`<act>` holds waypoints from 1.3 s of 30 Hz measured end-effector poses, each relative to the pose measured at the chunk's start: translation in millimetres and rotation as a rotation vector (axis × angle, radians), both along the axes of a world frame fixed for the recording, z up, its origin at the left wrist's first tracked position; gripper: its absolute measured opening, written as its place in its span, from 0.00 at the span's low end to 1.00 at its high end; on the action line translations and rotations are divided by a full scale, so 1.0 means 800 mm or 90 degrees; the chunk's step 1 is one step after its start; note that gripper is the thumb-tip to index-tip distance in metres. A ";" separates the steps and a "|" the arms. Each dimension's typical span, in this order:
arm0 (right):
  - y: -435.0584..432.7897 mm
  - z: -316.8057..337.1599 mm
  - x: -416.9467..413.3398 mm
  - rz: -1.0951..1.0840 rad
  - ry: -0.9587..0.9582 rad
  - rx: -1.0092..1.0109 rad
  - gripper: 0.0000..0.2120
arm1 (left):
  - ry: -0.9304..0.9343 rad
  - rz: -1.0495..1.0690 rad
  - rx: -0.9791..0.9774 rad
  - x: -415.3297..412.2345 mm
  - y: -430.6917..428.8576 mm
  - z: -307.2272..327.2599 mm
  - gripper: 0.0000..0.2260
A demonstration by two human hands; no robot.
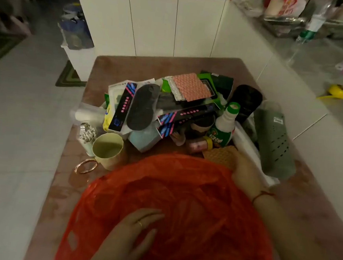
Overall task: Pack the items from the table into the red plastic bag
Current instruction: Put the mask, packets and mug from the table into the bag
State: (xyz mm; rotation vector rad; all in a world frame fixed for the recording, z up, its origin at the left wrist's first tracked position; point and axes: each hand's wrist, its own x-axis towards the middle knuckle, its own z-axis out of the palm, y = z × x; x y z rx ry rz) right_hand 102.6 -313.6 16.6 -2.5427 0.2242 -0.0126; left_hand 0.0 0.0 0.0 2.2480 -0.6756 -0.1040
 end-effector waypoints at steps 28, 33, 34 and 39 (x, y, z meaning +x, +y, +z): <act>0.139 -0.019 -0.131 0.337 -0.281 -0.161 0.17 | 0.302 0.143 -0.076 0.006 -0.003 -0.005 0.24; 0.146 -0.063 -0.131 0.372 -0.112 -0.162 0.17 | 0.507 0.300 -0.297 0.017 -0.003 -0.006 0.38; 0.148 -0.062 -0.129 0.384 -0.089 -0.171 0.16 | 0.494 0.298 -0.269 0.018 -0.004 -0.008 0.31; 0.143 -0.006 -0.080 0.259 -0.055 0.048 0.12 | 0.405 0.255 -0.184 0.023 -0.001 0.000 0.16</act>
